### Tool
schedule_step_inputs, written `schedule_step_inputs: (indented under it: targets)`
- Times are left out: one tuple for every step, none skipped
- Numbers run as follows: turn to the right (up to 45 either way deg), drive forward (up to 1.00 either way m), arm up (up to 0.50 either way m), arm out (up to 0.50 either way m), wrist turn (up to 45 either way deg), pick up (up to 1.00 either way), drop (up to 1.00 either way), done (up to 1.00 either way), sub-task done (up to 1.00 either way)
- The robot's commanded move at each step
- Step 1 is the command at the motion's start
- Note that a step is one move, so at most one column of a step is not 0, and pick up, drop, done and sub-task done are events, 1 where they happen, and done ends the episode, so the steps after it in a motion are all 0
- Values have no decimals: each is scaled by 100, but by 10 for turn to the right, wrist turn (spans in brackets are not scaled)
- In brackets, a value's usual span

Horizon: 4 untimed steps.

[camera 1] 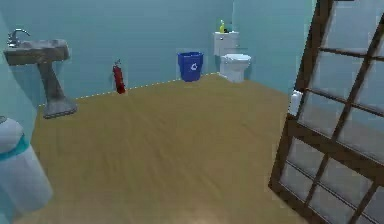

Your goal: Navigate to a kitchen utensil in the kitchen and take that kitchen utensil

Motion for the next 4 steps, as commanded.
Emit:
schedule_step_inputs:
  targets:
    - [450, 0, 0, 0, 0, 0, 0, 0, 0]
    - [450, 0, 0, 0, 0, 0, 0, 0, 0]
    - [0, 100, 0, 0, 0, 0, 0, 0, 0]
    - [60, 0, 0, 0, 0, 0, 0, 0, 0]
